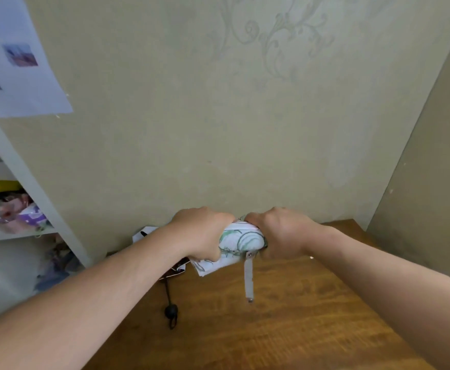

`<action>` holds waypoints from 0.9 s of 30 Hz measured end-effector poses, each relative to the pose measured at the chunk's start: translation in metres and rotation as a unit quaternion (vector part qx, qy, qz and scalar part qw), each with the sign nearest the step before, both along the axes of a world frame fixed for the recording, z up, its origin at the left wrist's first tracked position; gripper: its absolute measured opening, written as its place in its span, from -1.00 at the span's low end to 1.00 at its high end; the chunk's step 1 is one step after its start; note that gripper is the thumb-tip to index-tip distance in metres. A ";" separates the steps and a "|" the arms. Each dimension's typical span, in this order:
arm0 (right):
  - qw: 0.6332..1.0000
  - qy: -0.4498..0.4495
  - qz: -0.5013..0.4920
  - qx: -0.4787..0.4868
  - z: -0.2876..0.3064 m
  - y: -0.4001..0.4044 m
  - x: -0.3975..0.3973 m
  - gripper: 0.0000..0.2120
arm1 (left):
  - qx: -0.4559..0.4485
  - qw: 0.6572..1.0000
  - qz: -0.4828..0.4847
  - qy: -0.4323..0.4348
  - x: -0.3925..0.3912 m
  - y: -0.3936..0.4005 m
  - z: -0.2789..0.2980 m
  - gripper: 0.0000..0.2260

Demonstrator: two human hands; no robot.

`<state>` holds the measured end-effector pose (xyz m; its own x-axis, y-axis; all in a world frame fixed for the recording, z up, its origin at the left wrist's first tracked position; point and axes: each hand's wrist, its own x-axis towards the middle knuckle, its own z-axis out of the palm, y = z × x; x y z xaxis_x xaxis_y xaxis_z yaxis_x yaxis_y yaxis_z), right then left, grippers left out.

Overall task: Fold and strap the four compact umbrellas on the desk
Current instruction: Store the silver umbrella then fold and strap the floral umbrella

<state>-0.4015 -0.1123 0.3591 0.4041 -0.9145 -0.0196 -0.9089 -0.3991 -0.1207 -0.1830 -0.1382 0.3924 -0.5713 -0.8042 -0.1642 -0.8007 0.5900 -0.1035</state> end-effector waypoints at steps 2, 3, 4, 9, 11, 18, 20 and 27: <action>1.000 -0.021 -0.007 0.011 0.009 -0.004 -0.009 -0.60 | 0.009 1.000 -0.006 -0.012 -0.005 -0.005 0.015 -0.67; 0.999 -0.037 -0.007 0.023 0.014 -0.006 -0.015 -0.62 | 0.024 1.000 -0.013 -0.007 -0.008 -0.008 0.023 -0.66; 0.998 -0.053 -0.004 0.037 0.017 -0.008 -0.021 -0.62 | 0.048 0.999 -0.020 0.007 -0.010 -0.011 0.028 -0.65; 0.985 -0.110 0.004 0.130 0.022 -0.014 -0.056 -0.63 | 0.173 0.979 -0.037 0.102 -0.024 -0.013 0.045 -0.38; 0.975 -0.146 -0.004 0.167 0.022 -0.015 -0.076 -0.65 | 0.192 0.971 -0.024 0.139 -0.031 -0.015 0.044 -0.31; 0.969 -0.118 -0.019 0.215 0.024 -0.035 -0.111 -0.75 | 0.108 0.994 -0.024 0.017 -0.078 -0.029 0.018 -0.24; 0.964 -0.109 -0.030 0.240 0.025 -0.043 -0.113 -0.78 | 0.126 0.992 -0.001 -0.021 -0.096 -0.037 0.013 -0.12; 0.972 -0.070 -0.041 0.221 0.028 -0.053 -0.096 -0.75 | 0.095 0.994 -0.013 0.048 -0.129 -0.048 -0.006 -0.25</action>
<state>-0.4974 -0.1650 0.3867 0.3570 -0.8586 -0.3679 -0.8978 -0.2068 -0.3888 -0.3125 -0.1863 0.3866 -0.6124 -0.7480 -0.2561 -0.7853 0.6130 0.0875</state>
